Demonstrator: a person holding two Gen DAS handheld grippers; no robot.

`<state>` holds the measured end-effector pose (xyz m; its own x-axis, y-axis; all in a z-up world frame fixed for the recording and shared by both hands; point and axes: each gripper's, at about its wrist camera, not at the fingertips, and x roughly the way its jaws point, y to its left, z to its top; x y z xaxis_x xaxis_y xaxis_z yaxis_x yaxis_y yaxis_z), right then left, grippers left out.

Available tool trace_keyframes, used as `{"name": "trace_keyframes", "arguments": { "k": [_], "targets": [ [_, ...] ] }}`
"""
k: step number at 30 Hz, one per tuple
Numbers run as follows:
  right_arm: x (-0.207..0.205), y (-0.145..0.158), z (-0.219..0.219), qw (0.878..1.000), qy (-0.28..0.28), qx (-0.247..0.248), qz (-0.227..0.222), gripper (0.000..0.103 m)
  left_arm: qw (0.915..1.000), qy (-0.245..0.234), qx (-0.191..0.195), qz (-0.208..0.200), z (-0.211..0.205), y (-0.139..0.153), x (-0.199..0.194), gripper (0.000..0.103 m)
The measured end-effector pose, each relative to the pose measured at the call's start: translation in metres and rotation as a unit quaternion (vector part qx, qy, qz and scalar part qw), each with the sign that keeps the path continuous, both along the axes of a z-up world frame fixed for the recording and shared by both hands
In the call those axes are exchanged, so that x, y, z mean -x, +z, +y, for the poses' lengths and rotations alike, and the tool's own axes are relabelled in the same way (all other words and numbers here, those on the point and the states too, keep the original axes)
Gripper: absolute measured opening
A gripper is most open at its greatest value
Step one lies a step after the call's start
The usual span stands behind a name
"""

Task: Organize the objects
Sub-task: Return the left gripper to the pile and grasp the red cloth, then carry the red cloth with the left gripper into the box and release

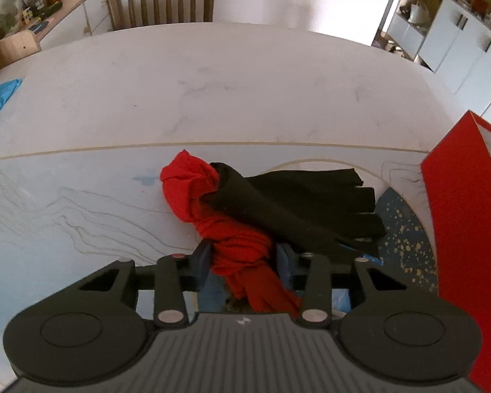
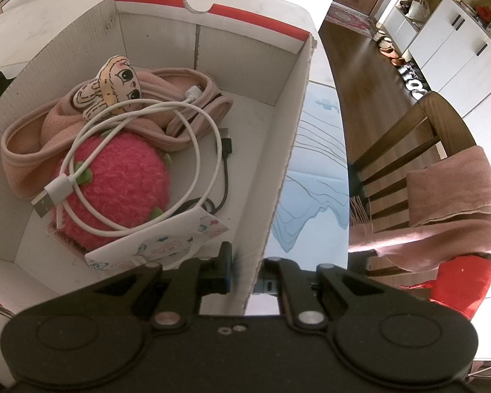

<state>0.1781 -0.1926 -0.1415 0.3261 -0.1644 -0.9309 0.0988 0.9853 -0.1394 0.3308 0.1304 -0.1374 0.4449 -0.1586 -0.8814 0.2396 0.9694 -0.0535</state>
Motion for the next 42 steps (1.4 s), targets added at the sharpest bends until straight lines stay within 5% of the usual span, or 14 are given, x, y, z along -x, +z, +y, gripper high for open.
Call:
{"name": "trace_keyframes", "arguments": {
  "k": [11,21,42],
  "targets": [
    [0.0,0.0,0.0,1.0,0.0,-0.001,-0.002,0.007,0.9987,0.005,0.032,-0.039,0.023,0.031,0.033,0.028],
    [0.001,0.001,0.0,1.0,0.001,-0.001,-0.003,0.007,0.9921,-0.066,0.077,-0.074,0.005,0.085,0.079,0.028],
    [0.002,0.003,0.0,1.0,0.001,-0.009,-0.01,0.006,0.9471,-0.276,0.132,-0.096,-0.14,0.13,0.116,0.028]
  ]
}}
